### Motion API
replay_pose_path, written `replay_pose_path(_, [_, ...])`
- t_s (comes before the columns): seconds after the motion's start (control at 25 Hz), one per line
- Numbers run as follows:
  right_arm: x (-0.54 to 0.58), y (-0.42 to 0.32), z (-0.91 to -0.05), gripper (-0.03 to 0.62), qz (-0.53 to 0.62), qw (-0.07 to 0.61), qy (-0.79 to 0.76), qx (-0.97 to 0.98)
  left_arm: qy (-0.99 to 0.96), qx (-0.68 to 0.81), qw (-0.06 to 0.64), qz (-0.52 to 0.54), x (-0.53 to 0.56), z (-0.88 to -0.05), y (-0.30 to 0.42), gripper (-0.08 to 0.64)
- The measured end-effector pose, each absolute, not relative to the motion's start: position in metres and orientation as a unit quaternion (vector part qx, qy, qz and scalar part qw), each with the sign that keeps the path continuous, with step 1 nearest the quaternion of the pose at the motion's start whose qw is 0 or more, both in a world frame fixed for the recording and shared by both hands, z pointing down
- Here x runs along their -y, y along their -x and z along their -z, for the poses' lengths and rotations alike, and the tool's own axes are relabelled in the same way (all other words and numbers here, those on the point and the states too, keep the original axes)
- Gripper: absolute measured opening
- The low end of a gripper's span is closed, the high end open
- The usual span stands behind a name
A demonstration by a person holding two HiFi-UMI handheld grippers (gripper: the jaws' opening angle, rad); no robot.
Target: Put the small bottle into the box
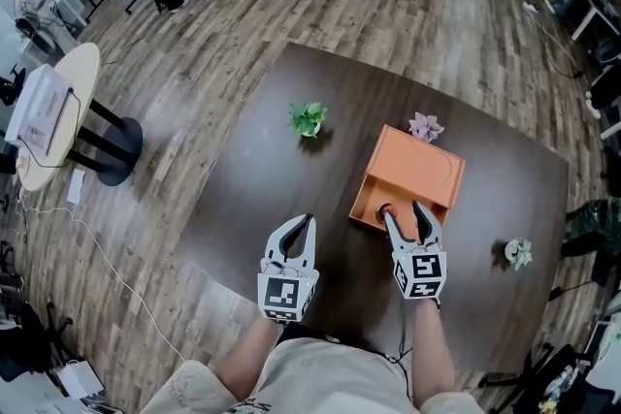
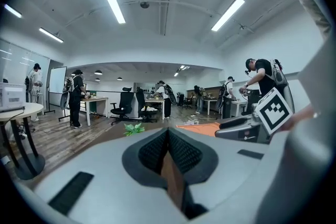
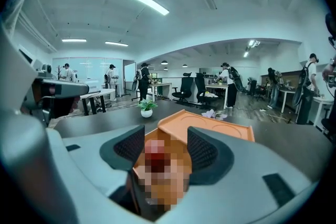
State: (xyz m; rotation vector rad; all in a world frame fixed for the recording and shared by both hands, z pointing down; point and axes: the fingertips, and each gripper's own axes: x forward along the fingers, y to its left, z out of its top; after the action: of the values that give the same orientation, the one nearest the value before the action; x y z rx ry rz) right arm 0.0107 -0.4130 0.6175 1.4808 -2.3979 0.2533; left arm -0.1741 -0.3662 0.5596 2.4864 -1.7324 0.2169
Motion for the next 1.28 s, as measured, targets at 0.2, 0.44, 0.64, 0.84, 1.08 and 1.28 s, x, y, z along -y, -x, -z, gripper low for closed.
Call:
replay_pose_path(0.2, [0.402,-0.045,-0.591,0.257,-0.078,0.123,-0.545,0.826,-0.827,0.558,0.036,-0.063,0.367,-0.545,0.154,0.002])
replay_pose_path(0.44, [0.377,-0.101,-0.559,0.254,-0.06,0.09,-0.591,0.799,-0.842,0.537,0.011,-0.051,0.368,-0.524,0.123,0.002])
replay_pose_path(0.64, [0.352,-0.156,-0.533,0.249,-0.036,0.066,-0.643,0.762,-0.853,0.521,-0.008,-0.034,0.375,-0.505,0.095,0.003])
replay_pose_path(0.84, [0.328,-0.205,-0.5,0.249,-0.011,0.038,-0.686,0.726,-0.864,0.502,-0.031,-0.015,0.382,-0.48,0.07,0.003])
replay_pose_path(1.08, [0.307,-0.235,-0.468,0.249,0.016,0.017,-0.711,0.703,-0.87,0.491,-0.042,0.001,0.389,-0.461,0.053,0.002])
replay_pose_path(1.28, [0.305,-0.243,-0.462,0.247,0.024,0.012,-0.715,0.699,-0.871,0.489,-0.049,0.006,0.39,-0.455,0.047,0.002])
